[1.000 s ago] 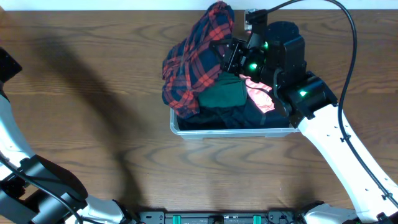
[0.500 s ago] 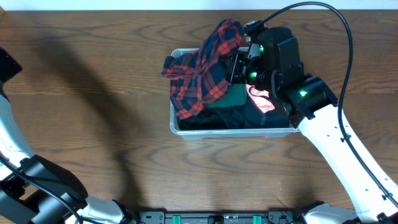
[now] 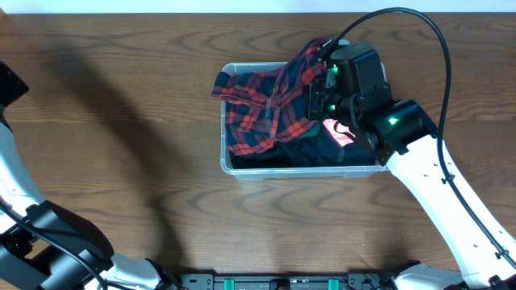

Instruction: Pack container

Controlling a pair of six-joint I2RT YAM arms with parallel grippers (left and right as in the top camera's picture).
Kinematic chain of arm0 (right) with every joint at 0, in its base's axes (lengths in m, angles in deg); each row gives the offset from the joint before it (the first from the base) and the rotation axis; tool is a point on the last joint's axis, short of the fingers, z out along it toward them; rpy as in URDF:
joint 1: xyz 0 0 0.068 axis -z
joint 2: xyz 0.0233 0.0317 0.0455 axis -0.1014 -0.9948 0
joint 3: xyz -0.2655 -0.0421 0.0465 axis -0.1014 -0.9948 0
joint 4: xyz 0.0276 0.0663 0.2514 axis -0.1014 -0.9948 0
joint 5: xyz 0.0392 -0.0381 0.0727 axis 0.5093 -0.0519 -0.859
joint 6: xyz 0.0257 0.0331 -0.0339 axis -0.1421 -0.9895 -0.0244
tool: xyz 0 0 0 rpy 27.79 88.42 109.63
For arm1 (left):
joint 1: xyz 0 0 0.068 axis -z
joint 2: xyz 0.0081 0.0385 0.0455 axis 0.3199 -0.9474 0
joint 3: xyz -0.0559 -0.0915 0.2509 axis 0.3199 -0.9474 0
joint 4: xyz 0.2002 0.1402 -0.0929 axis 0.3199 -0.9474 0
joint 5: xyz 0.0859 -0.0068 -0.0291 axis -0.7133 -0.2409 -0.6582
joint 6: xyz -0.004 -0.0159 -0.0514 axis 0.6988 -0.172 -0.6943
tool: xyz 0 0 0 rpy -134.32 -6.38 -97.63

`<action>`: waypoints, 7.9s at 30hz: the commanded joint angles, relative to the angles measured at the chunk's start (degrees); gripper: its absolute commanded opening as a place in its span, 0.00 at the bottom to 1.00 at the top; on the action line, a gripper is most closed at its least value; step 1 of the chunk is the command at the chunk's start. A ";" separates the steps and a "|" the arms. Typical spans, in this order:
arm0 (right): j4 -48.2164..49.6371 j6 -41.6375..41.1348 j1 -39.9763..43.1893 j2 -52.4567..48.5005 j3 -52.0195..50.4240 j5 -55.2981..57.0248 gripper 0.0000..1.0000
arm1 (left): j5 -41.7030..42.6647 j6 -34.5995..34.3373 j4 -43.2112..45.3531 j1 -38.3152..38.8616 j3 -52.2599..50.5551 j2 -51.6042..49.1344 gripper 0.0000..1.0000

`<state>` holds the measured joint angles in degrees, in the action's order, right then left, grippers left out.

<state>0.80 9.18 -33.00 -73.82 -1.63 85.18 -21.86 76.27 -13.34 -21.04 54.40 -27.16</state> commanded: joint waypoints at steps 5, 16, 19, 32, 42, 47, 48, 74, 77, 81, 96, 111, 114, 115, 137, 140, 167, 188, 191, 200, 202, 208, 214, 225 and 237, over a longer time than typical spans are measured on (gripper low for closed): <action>-3.15 4.22 -0.11 0.44 0.74 7.34 0.01 | -0.28 -0.70 -0.11 -0.15 0.44 0.15 0.98; -6.54 6.12 -0.11 0.37 0.68 12.04 0.01 | -0.31 -0.70 -0.11 -0.15 0.44 0.15 0.98; -7.15 6.12 -0.11 0.37 0.37 14.21 0.01 | -0.31 -0.70 -0.11 -0.15 0.44 0.15 0.98; -7.17 6.08 2.05 0.37 -3.78 16.70 0.01 | -0.31 -0.70 -0.11 -0.15 0.44 0.15 0.98; -5.09 6.16 3.63 0.37 -8.28 17.31 0.01 | -0.31 -0.70 -0.11 -0.15 0.44 0.15 0.98; -4.35 7.65 5.18 0.37 -8.92 18.73 0.01 | -0.31 -0.70 -0.11 -0.15 0.44 0.15 0.98; -4.28 7.65 5.62 0.37 -8.92 18.82 0.01 | -0.31 -0.70 -0.11 -0.15 0.44 0.15 0.98; -4.55 8.70 7.28 0.37 -9.99 15.15 0.99 | -0.31 -0.70 -0.11 -0.15 0.44 0.15 0.98; -3.67 11.89 7.28 0.37 -10.10 15.10 0.99 | -0.31 -0.70 -0.11 -0.15 0.44 0.15 0.98; 0.42 16.63 7.28 0.37 -10.10 8.33 0.94 | -0.31 -0.70 -0.11 -0.15 0.44 0.15 0.98; 19.45 19.21 -0.74 -5.25 -10.10 -7.82 0.19 | -0.31 -0.70 -0.11 -0.15 0.44 0.15 0.98; 23.02 20.65 -6.93 -25.07 -9.68 -8.90 0.01 | -0.31 -0.70 -0.11 -0.15 0.44 0.15 0.98; 22.99 20.72 -6.34 -21.97 -8.52 -8.85 0.01 | -0.31 -0.70 -0.11 -0.15 0.44 0.15 0.98; 22.99 20.72 -5.99 -20.17 -8.09 -8.83 0.01 | -0.31 -0.70 -0.11 -0.15 0.44 0.15 0.98; 8.15 20.70 14.03 -4.39 -8.79 6.47 0.01 | -0.31 -0.70 -0.11 -0.15 0.44 0.15 0.98; 7.45 20.65 13.92 -9.07 -8.96 6.10 0.01 | -0.31 -0.70 -0.11 -0.15 0.44 0.15 0.98; 0.76 19.89 13.62 12.24 -8.24 -4.94 0.01 | -0.31 -0.70 -0.11 -0.15 0.44 0.15 0.98; -6.12 19.65 13.62 49.48 -8.24 -8.46 0.33 | -0.28 -0.70 -0.11 -0.15 0.44 0.15 0.98; -6.84 19.63 13.62 53.40 -8.24 -8.48 0.99 | -0.31 -0.70 -0.11 -0.15 0.44 0.15 0.98; -11.93 19.61 13.62 56.43 -8.24 -8.52 0.99 | -0.28 -0.70 -0.11 -0.15 0.44 0.15 0.98; -13.55 19.58 13.62 56.43 -8.24 -8.79 0.99 | -0.31 -0.70 -0.11 -0.15 0.44 0.15 0.98; -14.08 18.99 13.62 56.43 -8.24 -16.31 0.99 | -0.31 -0.70 -0.11 -0.15 0.44 0.15 0.98; -15.21 20.70 13.64 56.43 -8.24 -16.20 0.99 | -0.31 -0.70 -0.11 -0.15 0.44 0.15 0.98; -16.13 20.74 13.64 56.43 -8.28 -12.22 0.99 | -0.31 -0.70 -0.11 -0.15 0.44 0.15 0.98; -15.04 21.84 13.62 56.85 -16.50 -9.55 0.99 | -0.31 -0.70 -0.11 -0.15 0.44 0.15 0.98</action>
<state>-14.74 29.59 -19.38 -17.32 -14.70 73.75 -21.88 76.27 -13.34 -21.04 54.40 -27.16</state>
